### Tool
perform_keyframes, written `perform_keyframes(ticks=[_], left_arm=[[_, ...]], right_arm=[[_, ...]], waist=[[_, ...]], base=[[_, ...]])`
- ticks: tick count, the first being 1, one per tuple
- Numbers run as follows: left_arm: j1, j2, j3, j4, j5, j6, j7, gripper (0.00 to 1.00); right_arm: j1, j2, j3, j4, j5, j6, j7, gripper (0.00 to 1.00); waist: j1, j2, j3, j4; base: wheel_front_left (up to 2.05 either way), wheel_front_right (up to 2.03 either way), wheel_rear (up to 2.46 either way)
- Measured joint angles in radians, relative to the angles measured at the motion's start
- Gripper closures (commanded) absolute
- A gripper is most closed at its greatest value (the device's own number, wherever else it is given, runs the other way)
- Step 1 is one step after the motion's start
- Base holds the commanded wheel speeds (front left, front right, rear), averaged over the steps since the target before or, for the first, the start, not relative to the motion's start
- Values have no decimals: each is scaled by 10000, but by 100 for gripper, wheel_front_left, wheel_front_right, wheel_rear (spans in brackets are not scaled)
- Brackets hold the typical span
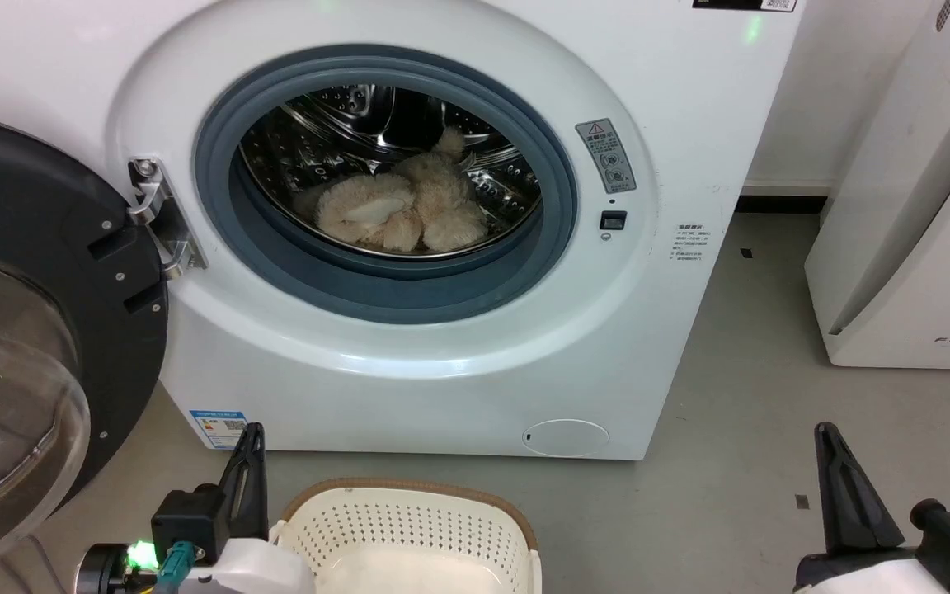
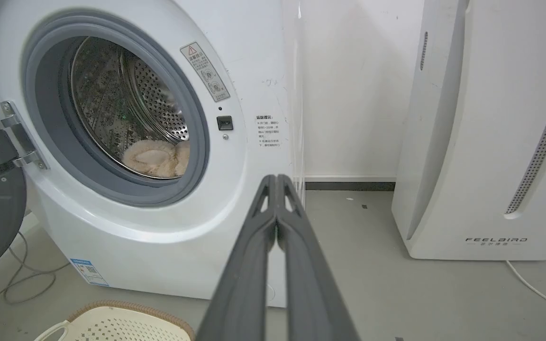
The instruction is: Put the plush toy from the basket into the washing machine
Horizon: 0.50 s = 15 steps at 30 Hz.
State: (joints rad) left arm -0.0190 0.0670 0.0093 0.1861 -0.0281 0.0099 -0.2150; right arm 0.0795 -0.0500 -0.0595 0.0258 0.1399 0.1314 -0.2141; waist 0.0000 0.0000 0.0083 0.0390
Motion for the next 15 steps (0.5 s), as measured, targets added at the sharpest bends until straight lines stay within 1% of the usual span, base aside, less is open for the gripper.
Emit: perform_keyframes(ticks=[15], left_arm=[[0, -12, -12, -240, 6, -12, 313, 100]], right_arm=[[-57, 0, 73, -15, -178, 0, 299, 100]], waist=[[0, 0, -12, -57]], base=[[0, 0, 0]])
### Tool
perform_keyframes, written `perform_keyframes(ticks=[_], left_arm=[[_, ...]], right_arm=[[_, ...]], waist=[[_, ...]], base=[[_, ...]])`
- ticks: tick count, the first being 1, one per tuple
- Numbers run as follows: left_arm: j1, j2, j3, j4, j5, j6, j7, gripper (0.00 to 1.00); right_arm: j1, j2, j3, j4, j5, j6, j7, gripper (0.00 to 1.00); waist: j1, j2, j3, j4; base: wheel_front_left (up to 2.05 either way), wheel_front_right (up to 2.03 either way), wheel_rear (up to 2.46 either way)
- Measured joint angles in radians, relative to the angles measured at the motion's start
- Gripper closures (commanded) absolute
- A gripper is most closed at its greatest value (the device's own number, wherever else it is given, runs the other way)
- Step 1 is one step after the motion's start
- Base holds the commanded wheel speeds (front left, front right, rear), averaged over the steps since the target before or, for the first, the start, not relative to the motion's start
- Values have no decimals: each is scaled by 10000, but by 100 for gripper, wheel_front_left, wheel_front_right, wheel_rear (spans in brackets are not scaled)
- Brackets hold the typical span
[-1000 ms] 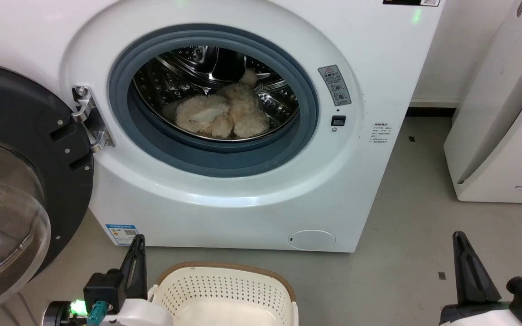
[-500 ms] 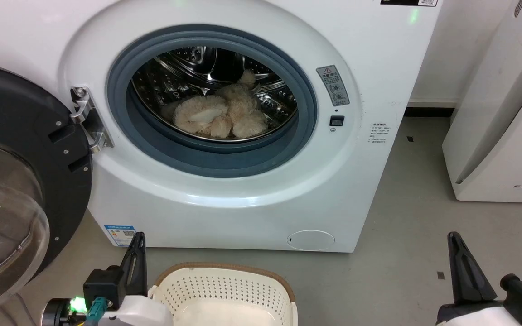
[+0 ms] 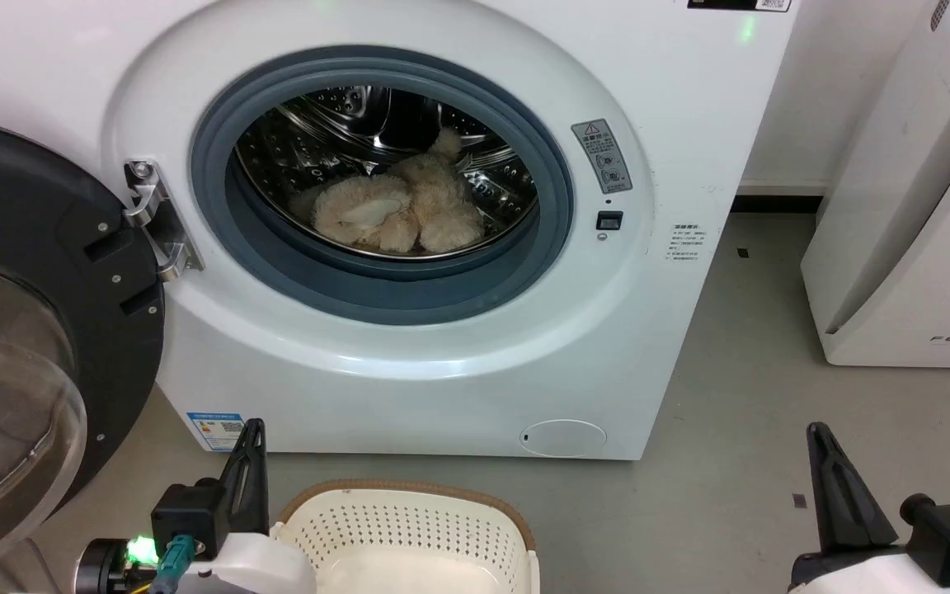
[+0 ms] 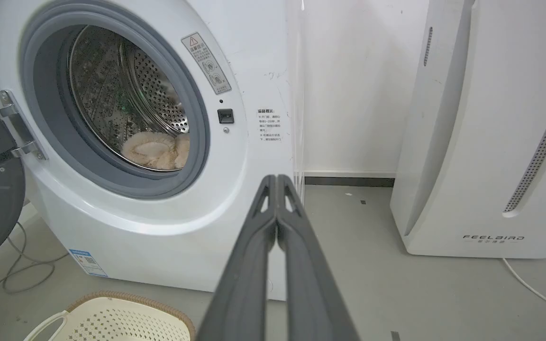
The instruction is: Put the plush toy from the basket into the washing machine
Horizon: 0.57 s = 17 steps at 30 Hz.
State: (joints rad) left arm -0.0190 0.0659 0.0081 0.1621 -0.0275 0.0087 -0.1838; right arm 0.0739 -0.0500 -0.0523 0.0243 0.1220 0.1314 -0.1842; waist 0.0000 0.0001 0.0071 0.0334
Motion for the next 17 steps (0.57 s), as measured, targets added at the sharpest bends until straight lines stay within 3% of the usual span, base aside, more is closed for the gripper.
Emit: perform_keyframes(ticks=[17], left_arm=[[0, -48, -10, -332, 12, -2, 362, 100]], right_arm=[[-87, 0, 102, -36, -274, 0, 380, 100]], waist=[[0, 0, -15, -71]], base=[[0, 0, 0]])
